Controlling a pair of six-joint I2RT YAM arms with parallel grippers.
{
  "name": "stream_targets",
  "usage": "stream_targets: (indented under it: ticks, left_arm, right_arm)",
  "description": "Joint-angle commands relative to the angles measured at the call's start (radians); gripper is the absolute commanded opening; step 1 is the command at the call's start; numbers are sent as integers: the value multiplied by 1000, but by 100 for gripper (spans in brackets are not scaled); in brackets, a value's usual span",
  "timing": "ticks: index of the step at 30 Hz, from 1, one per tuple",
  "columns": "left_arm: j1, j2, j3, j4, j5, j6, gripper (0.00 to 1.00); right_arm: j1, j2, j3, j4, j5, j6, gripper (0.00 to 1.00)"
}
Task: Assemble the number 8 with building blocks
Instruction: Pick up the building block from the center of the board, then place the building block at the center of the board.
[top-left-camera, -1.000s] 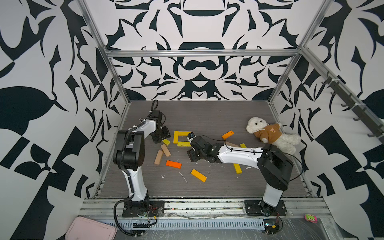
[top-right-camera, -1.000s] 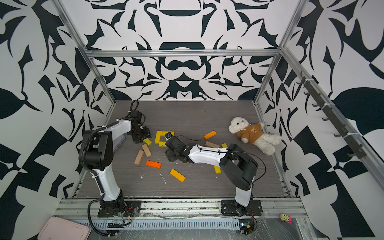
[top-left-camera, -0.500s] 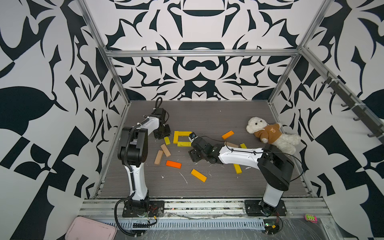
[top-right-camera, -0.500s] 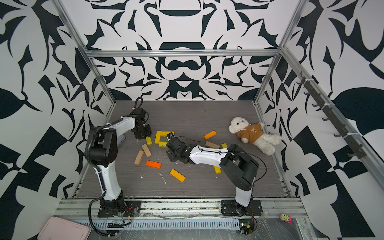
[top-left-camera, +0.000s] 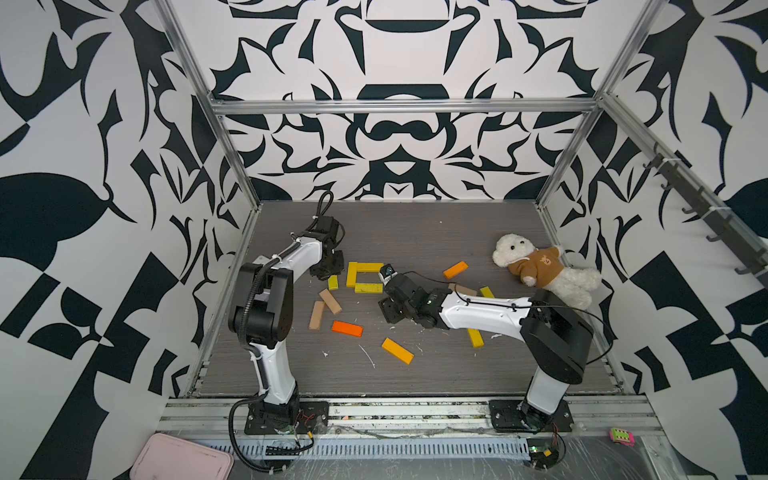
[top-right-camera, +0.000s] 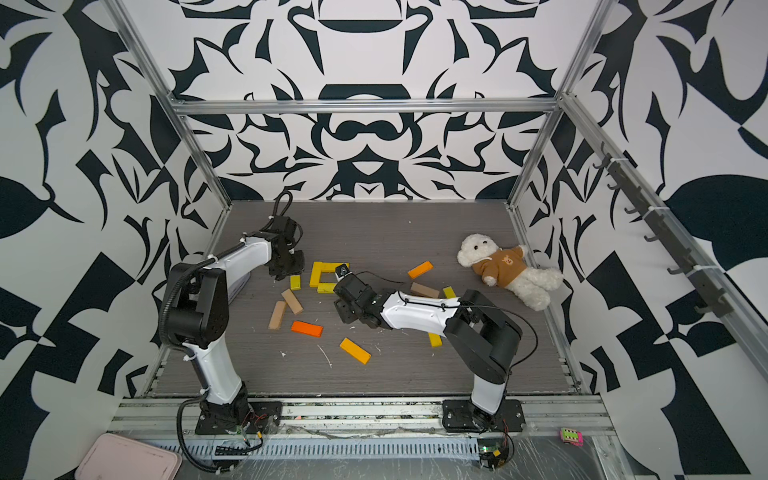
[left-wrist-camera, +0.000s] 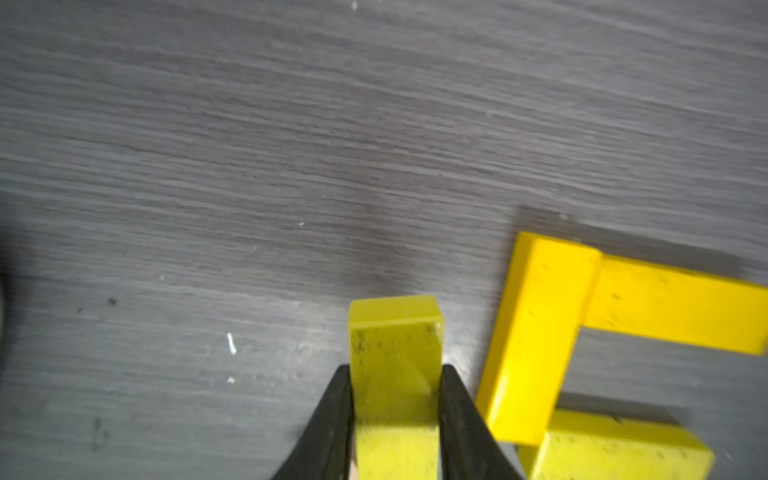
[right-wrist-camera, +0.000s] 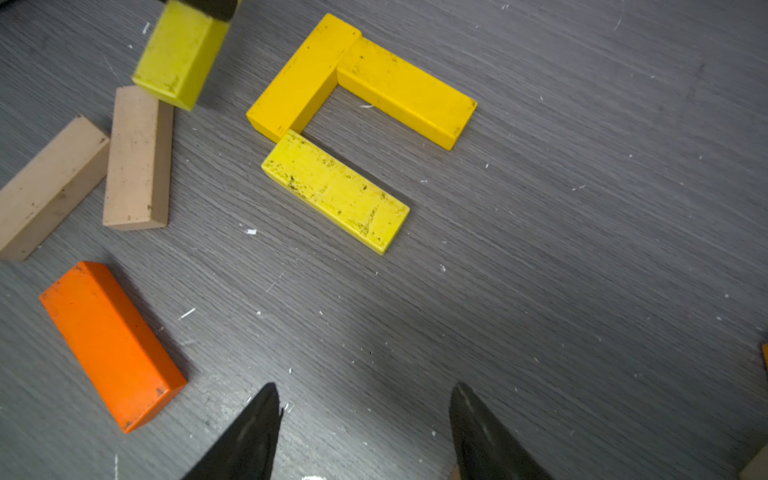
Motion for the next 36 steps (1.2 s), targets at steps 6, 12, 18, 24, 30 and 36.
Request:
stream_targets:
  ticks: [6,12,18,24,30,36]
  left_arm:
    - [-17,-153,-116,44,98,29,27]
    - [-48,-209,-226,109,179,56,29]
    - [-99,-220,-283,139,187,82,30]
    - [-120,-211,-317,160,182,93,31]
    - [-125,-204,-326,144,130,94,31]
    - [-125,-179,-319,123,104,87,33]
  right_arm:
    - [3,-41,-6,19,14,9,67]
    - [3,-57,-9,18,13,4,67]
    - [3,-86,-26,18,17,-8,67]
    - [3,-96,-38,20,19,-11,67]
    - [4,-98,-43,25,23,-8,67]
    - [3,-96,-46,30,23,-4,67]
